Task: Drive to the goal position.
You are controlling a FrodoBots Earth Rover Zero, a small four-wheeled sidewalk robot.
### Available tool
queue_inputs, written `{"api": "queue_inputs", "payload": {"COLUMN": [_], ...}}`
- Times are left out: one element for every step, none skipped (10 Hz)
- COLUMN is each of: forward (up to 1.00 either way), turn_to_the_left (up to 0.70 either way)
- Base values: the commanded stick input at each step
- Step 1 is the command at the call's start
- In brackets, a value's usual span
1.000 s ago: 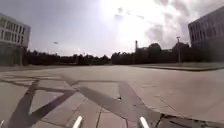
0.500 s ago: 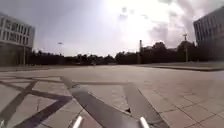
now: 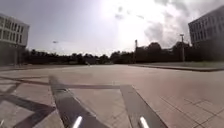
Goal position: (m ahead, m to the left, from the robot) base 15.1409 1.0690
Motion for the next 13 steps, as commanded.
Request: {"api": "queue_inputs", "payload": {"forward": [1.00, 1.00, 1.00, 1.00, 1.00, 1.00, 1.00, 1.00, 1.00, 1.00, 1.00, 1.00, 1.00], "turn_to_the_left": [-0.31, -0.01, -0.01, -0.01, 0.05, 0.38, -0.01, -0.01, -0.01, -0.01, 0.00, 0.11, 0.28]}}
